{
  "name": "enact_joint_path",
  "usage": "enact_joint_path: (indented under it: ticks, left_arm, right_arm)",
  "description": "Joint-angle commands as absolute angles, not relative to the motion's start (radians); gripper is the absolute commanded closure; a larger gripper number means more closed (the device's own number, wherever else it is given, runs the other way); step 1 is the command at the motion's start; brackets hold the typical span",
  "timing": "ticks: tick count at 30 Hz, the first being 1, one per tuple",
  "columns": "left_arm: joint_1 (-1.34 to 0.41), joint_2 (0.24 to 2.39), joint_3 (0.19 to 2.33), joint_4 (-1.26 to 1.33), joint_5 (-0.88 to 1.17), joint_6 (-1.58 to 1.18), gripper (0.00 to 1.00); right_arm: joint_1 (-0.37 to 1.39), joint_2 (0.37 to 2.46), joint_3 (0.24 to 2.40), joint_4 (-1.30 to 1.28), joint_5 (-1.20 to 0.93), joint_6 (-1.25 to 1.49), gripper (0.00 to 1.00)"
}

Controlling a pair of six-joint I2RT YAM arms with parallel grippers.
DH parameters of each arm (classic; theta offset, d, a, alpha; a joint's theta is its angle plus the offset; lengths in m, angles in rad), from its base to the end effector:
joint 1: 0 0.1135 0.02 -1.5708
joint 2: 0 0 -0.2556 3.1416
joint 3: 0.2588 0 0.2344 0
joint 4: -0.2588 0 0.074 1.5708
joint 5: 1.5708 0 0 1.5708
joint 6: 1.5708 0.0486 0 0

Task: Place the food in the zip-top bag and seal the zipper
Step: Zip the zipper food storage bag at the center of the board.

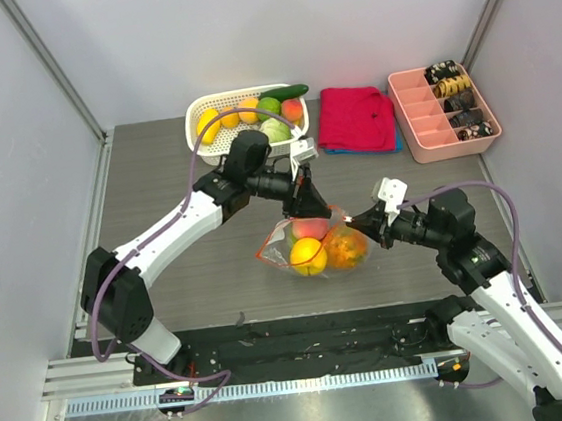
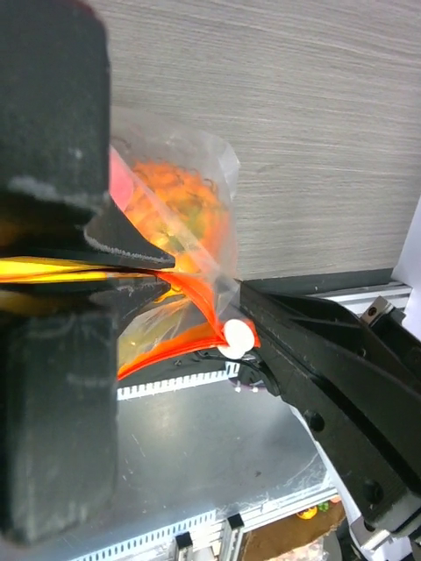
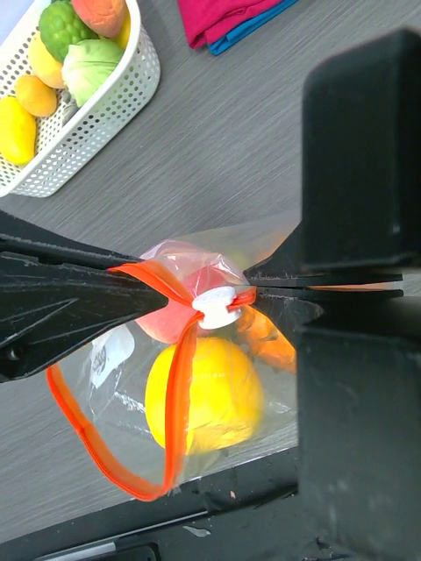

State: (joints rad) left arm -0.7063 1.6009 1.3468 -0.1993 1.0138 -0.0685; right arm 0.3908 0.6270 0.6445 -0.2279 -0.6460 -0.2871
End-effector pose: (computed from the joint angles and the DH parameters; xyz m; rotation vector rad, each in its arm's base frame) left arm 0.2408 -0.2597 0.3264 1.2826 1.6766 -1.4962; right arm 0.1265 0.0838 0.3038 -1.0119 1.4684 0.6475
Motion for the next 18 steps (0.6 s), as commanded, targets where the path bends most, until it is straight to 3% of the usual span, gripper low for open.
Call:
enact_joint_path:
  ticks: [1, 2, 7, 18]
  left_arm:
    - [-0.689, 1.58, 1.391, -0.231, 1.009, -0.054, 0.67]
    - [-0.669, 1.571, 1.384, -0.23, 0.99, -0.052, 0.55]
    - [-0.649, 1.442, 1.35, -0.164, 0.911, 0.024, 0.31]
    - [-0.91, 1.368, 1.365, -0.304, 0.598, 0.376, 0.26]
  right_arm:
    - [0.397, 0.595, 0.695, -0.189, -0.675, -0.295, 0.99]
    - [0.396, 0.592, 0.702, -0.198, -0.675, -0.296, 0.99]
    - [0.396, 0.589, 0.726, -0.259, -0.69, -0.301, 0.99]
    - [0.397, 0.629, 0.779, -0.316, -0.681, -0.265, 0.99]
